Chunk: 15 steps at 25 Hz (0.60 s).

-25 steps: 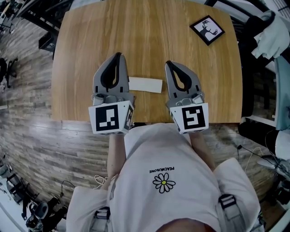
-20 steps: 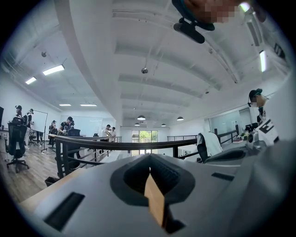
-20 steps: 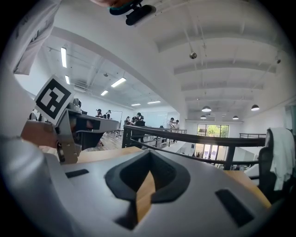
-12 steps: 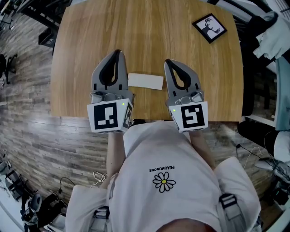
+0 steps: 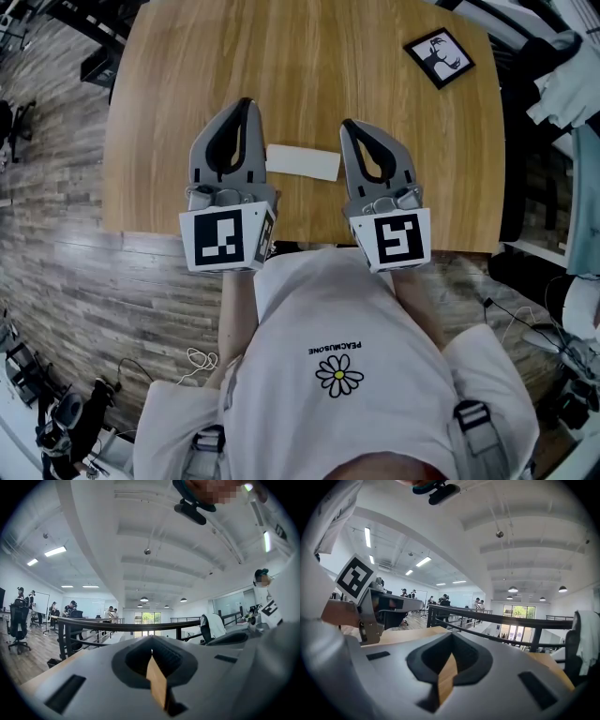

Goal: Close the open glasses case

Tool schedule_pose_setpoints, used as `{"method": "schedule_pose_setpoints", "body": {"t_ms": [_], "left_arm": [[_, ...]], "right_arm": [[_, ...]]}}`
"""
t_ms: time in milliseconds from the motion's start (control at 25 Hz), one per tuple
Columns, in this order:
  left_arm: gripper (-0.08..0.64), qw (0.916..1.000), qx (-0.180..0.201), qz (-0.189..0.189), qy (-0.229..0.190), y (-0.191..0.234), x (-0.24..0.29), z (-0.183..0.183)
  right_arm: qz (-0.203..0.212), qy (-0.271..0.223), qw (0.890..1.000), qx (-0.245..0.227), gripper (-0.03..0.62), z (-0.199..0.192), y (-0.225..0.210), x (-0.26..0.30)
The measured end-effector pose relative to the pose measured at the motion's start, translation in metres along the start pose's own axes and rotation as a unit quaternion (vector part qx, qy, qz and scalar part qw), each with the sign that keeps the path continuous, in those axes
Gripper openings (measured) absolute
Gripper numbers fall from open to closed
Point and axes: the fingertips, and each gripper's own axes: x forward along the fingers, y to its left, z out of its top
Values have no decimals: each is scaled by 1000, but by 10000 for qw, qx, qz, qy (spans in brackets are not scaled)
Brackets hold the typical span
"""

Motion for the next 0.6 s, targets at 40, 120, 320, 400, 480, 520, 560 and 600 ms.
{"method": "schedule_pose_setpoints", "body": {"t_ms": [40,120,320,400,480,520,560,600], "left_arm": [[17,10000,2,3,-4,0,-1,0],[18,10000,3,13,0,0,-1,0],[17,10000,-9,23,22,1,-3,-3],[18,10000,-11,24,25,2,-2,-3],[17,10000,-12,22,19,2,-1,-2],[18,10000,-13,21,16,3,-1,-2],[17,10000,-13,19,14,3,-1,-3],[18,10000,-14,18,12,3,-1,-3]], "right_arm": [[3,7,10000,-3,6,0,0,0],[-1,25,10000,13,6,-1,0,-1],[-67,12,10000,-63,6,-4,-5,-3],[-55,25,10000,-57,6,-5,-6,-3],[-14,39,10000,-7,6,-4,-3,-1],[1,32,10000,1,6,-4,-2,-1],[10,24,10000,2,6,-3,-1,0],[18,16,10000,7,6,-3,0,0]]}}
